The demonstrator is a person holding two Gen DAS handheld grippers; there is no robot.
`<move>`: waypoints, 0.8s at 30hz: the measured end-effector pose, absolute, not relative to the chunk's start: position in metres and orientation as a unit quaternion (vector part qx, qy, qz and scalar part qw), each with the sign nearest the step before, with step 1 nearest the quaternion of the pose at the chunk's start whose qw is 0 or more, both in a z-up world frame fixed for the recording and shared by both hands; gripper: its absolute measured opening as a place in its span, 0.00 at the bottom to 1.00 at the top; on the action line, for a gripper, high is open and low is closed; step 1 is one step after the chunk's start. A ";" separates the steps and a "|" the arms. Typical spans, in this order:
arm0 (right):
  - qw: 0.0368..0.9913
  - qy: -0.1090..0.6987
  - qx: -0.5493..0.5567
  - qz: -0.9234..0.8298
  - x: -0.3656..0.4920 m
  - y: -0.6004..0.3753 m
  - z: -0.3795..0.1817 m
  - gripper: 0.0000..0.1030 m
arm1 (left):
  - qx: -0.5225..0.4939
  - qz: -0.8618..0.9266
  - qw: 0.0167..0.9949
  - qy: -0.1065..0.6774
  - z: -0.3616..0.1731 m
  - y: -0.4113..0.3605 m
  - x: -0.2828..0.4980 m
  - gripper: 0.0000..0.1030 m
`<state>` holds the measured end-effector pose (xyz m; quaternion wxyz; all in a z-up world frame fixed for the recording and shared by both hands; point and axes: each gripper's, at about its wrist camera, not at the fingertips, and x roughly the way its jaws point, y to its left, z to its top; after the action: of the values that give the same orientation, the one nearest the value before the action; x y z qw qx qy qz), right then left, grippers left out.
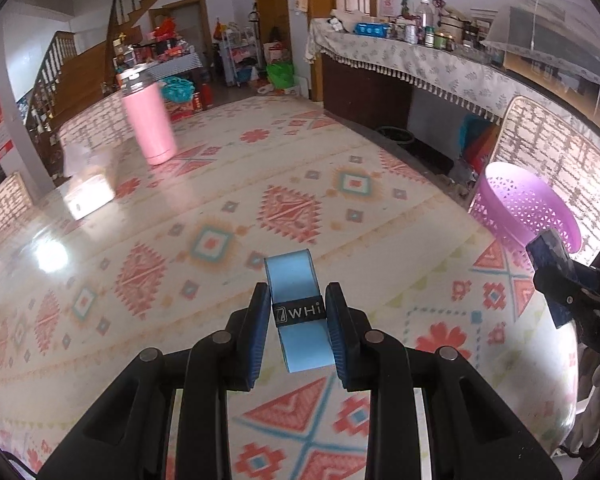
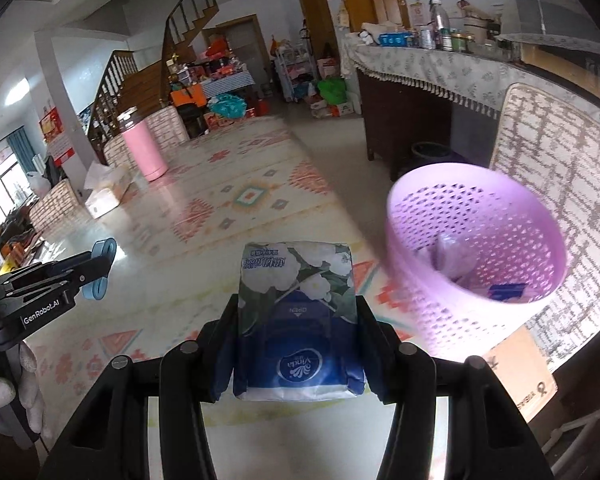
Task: Collect trash
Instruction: 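Bring both held items over the pink basket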
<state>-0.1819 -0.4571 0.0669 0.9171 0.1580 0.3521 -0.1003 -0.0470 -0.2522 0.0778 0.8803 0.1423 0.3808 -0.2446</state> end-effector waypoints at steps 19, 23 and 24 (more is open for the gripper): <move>0.901 0.338 0.180 -0.205 -0.211 -0.571 0.063 0.56 | 0.165 -0.334 0.846 0.382 0.088 -0.367 -0.038 0.27; 0.898 0.337 0.183 -0.218 -0.215 -0.587 0.063 0.56 | 0.170 -0.359 0.836 0.379 0.091 -0.395 -0.041 0.26; 0.897 0.338 0.184 -0.219 -0.216 -0.590 0.062 0.56 | 0.172 -0.365 0.833 0.378 0.092 -0.402 -0.042 0.26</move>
<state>-0.2156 -0.5896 0.0618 0.8966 0.1840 0.3378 -0.2192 -0.0417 -0.4021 0.0918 0.8331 0.1723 0.3782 -0.3650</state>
